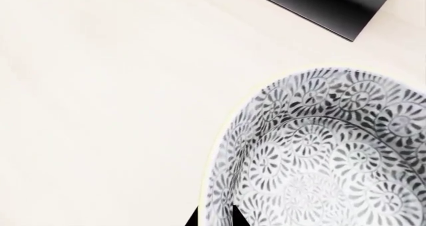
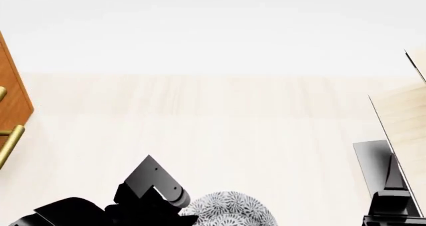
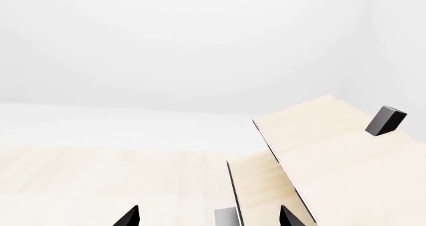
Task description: Close the top drawer of the cabinet and put the bowl on top of it.
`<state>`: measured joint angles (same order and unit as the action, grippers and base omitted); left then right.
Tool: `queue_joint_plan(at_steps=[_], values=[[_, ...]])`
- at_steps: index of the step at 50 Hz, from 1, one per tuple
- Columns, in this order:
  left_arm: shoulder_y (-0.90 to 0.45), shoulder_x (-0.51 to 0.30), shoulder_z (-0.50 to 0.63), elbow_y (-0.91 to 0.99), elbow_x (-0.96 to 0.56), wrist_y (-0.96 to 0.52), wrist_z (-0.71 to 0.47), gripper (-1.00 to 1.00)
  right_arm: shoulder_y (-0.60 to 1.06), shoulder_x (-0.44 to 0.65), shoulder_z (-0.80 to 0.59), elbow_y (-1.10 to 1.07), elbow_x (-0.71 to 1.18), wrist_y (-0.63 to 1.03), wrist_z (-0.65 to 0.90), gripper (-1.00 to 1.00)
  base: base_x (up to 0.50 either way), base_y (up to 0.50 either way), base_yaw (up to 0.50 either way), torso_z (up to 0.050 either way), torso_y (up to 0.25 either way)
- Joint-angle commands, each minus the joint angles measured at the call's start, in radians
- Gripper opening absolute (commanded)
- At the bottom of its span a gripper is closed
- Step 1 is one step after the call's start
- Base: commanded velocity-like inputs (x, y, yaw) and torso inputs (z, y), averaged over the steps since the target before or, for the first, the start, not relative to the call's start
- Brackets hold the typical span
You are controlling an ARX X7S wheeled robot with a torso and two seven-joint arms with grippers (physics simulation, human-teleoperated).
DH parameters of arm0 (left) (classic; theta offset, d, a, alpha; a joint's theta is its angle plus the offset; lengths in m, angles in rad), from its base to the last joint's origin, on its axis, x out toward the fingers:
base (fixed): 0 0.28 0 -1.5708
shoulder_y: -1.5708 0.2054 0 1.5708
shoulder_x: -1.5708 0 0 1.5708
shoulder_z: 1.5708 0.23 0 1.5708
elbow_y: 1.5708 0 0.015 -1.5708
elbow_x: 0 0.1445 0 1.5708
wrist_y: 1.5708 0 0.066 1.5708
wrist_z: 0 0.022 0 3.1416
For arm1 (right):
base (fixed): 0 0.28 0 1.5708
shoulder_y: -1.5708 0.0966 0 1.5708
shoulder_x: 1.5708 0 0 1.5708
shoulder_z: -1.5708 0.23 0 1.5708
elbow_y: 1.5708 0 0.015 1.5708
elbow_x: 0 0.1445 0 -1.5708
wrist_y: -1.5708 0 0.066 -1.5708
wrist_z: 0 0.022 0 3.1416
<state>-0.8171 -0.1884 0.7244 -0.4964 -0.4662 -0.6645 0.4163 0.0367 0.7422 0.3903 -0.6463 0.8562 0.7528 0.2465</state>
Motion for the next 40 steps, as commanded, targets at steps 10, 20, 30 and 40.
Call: queue_joint_plan(at_steps=[10,20,30,40], values=[[-0.003,-0.008,0.009,0.001,0.009,-0.003,-0.009,-1.0,0.047,0.037,0.004,-0.012,0.069,0.05,0.043,1.0,0.0,0.0,0.0,0.0,0.0],[-0.017,-0.022,-0.001,0.059,-0.007,-0.035,-0.024,-1.0,0.016,0.024,-0.015,0.004,0.033,0.005,0.025,1.0,0.0,0.0,0.0,0.0,0.0],[-0.039,-0.04,-0.022,0.115,-0.025,-0.07,-0.045,-1.0,0.013,0.035,0.001,-0.007,0.057,0.016,0.037,1.0,0.0,0.0,0.0,0.0,0.0],[-0.06,-0.058,-0.038,0.168,-0.04,-0.105,-0.065,-1.0,0.024,0.051,0.011,-0.013,0.085,0.029,0.052,1.0,0.0,0.0,0.0,0.0,0.0]])
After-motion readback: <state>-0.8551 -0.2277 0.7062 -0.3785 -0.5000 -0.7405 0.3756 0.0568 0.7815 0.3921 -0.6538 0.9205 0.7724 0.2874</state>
